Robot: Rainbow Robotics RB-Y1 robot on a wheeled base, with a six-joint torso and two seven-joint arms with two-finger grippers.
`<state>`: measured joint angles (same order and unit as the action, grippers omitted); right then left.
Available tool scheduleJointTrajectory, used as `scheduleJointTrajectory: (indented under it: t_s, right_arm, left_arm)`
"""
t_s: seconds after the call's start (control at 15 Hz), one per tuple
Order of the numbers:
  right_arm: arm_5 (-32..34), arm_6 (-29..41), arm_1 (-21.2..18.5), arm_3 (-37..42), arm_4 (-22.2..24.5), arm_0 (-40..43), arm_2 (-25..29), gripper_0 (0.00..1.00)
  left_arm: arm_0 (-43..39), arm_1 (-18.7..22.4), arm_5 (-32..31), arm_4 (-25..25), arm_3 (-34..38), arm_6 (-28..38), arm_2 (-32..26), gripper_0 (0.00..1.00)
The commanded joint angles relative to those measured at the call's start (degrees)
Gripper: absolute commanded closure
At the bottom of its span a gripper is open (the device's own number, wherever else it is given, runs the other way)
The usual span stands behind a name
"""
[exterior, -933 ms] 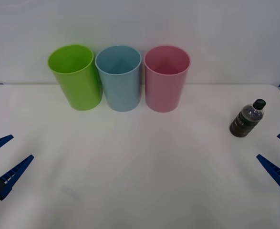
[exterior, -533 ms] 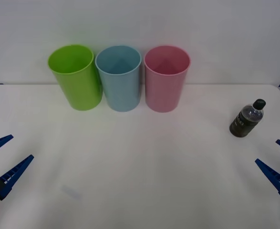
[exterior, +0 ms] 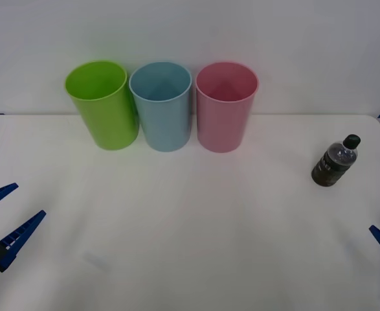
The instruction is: Grasp the object on the table and drop it into the matching bin: aluminum can to the light blue bin, PET bottle to the pink bin.
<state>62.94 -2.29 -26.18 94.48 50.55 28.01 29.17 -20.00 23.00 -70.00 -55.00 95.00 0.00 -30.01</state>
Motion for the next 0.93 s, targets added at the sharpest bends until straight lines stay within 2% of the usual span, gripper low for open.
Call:
scheduleJointTrajectory:
  t_s: [0.07, 0.4, 0.6, 0.93]
  right_arm:
    - [-3.09, -1.75, -0.01, 0.01, -1.69, 1.17, -0.96, 0.00]
    - [-10.74, -10.98, 0.07, 0.01, -4.67, 1.96, -4.13, 0.00]
    - [-17.24, -15.55, 0.07, 0.01, -6.52, 1.43, -8.08, 0.00]
    - [-25.50, -16.34, 0.51, 0.01, -7.13, -1.29, -13.44, 0.00]
  left_arm:
    - [0.00, 0.00, 0.00, 0.00, 0.00, 0.00, 0.01, 0.00]
    - [0.00, 0.00, 0.00, 0.00, 0.00, 0.00, 0.01, 0.00]
    - [0.00, 0.00, 0.00, 0.00, 0.00, 0.00, 0.01, 0.00]
    - [0.00, 0.00, 0.00, 0.00, 0.00, 0.00, 0.01, 0.00]
